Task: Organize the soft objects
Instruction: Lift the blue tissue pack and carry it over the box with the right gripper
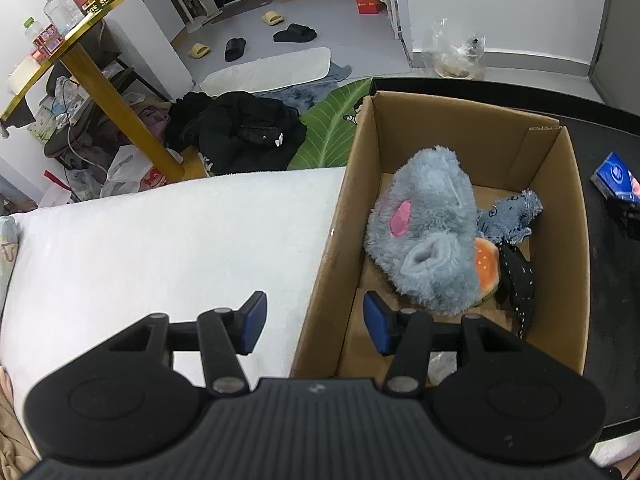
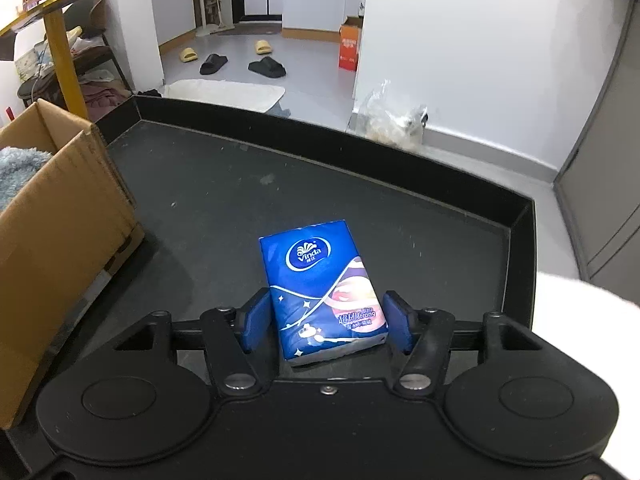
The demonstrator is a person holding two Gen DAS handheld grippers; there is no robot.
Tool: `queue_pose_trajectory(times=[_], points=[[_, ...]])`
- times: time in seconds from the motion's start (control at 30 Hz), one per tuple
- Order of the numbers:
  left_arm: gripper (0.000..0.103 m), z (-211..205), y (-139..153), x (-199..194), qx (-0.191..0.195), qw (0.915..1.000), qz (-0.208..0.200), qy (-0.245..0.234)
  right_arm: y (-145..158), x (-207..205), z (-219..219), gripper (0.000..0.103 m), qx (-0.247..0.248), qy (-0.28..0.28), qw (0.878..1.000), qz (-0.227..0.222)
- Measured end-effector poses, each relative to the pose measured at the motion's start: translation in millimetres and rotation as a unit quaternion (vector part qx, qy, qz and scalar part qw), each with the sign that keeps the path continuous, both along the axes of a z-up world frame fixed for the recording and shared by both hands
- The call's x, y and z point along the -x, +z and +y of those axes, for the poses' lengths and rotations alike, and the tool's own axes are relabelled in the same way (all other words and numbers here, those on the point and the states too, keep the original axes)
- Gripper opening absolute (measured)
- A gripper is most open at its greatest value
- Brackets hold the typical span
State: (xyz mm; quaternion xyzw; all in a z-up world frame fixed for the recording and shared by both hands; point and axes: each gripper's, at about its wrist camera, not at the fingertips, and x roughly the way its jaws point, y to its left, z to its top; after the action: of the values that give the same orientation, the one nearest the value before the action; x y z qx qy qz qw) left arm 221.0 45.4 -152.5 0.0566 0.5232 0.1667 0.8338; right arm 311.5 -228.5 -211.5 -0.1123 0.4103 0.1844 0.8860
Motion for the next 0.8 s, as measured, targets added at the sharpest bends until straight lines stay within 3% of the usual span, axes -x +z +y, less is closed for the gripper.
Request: queue_pose_trajectory(times=[0.4,0.8], points=[[0.052,3,6,7,0.011,0.9998,-0.013,0.0,15,24,0,0.056,0.013,-0.027,0.999,0.04],[0.052,15,9,13,0.046,0.9986,-0.025,0.006,63,49,2,0.056,-0.036,-0.047,0.998,0.019]])
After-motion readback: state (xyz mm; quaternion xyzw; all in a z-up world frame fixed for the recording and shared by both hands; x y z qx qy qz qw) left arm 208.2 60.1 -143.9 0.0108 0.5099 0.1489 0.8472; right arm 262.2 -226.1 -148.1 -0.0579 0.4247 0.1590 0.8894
